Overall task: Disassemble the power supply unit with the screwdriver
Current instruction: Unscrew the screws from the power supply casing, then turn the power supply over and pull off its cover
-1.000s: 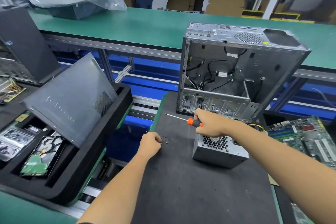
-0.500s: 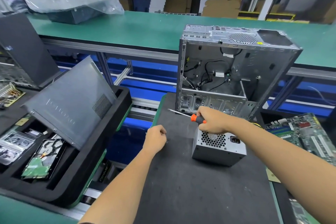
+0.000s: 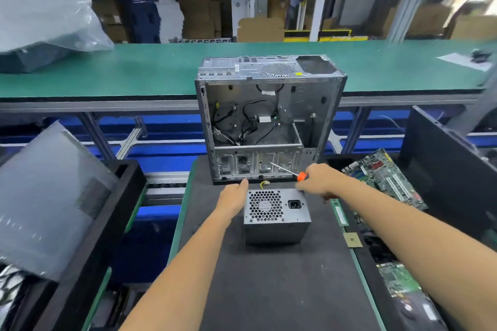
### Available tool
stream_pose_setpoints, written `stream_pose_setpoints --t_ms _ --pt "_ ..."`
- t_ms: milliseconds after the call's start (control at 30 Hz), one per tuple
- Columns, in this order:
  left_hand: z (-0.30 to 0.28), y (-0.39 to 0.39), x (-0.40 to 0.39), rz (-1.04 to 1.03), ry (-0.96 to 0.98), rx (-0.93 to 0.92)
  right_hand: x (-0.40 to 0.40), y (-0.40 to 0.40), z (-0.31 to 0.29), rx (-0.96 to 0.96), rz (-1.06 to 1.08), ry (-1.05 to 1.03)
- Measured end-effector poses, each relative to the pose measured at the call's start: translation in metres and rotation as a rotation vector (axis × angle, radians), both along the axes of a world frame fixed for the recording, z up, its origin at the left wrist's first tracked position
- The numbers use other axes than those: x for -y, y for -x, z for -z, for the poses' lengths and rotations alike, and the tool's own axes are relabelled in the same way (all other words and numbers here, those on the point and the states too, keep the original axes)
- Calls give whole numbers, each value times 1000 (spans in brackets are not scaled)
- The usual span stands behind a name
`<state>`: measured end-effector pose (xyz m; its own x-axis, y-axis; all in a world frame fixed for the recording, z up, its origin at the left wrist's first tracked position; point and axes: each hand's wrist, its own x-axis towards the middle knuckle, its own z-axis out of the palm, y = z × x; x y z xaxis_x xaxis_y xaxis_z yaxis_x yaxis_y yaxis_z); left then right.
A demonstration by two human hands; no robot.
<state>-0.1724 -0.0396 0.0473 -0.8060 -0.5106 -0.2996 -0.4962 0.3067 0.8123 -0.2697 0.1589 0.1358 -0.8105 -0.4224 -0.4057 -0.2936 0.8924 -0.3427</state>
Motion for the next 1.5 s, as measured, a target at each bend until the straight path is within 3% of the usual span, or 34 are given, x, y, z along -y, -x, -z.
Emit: stream_pose_setpoints --t_ms 233,433,600,800,1000,1233,1367,1500 --pt "-8 -4 -7 -72 -290 95 -14 -3 20 263 214 244" --pt "-17 -31 -15 -35 -716 368 -14 -14 34 562 285 222" --pt "-8 -35 -21 -20 -943 266 -20 -18 42 726 314 259" --pt "-1 -43 -31 -79 -893 152 -26 -27 40 737 245 287" --pt "12 -48 -33 -156 -879 -21 -24 -30 39 522 198 347" --pt "41 -55 -37 -212 -818 -235 -28 -46 88 445 262 493" --pt "55 -62 -38 -245 -813 -181 -30 -50 99 457 277 482" --pt "51 -56 -34 -181 -609 -27 -24 -36 98 409 355 499"
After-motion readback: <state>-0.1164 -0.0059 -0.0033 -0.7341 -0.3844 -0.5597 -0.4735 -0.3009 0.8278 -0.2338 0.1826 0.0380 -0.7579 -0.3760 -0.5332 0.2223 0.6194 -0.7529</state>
